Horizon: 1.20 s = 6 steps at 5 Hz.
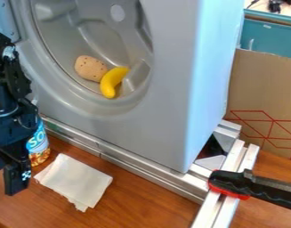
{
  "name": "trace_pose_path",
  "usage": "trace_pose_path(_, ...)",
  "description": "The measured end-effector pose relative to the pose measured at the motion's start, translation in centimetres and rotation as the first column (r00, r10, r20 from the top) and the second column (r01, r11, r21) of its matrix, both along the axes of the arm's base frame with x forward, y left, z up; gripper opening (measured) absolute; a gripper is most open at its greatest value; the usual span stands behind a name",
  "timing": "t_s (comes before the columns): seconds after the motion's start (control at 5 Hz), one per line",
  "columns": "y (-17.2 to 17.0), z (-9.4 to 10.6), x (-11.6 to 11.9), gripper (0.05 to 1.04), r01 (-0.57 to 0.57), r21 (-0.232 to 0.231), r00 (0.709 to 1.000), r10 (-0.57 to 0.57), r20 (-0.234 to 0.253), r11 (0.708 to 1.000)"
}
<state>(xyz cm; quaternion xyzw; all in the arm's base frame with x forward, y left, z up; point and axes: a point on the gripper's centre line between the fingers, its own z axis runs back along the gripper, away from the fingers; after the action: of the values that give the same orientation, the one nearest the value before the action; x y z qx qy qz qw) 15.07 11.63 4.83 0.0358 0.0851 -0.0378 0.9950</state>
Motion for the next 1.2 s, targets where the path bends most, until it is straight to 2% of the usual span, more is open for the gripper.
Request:
trace_pose_path(0.2,-0.2,-0.4,-0.1,1.001,-0.008,-0.01,1.0,0.008,-0.014,1.0)
trace_pose_path(0.4,-2.0,-2.4,2.8,1.0,-0.098,-0.023,0.995,0.098,0.004,0.995)
trace_pose_path(0.8,-4.5,-5.1,7.6,1.001,-0.16,-0.05,0.985,0.163,0.051,0.986)
trace_pose_path(1.2,-3.1,-6.1,8.9,1.0,-0.131,0.016,0.989,0.13,0.072,0.991)
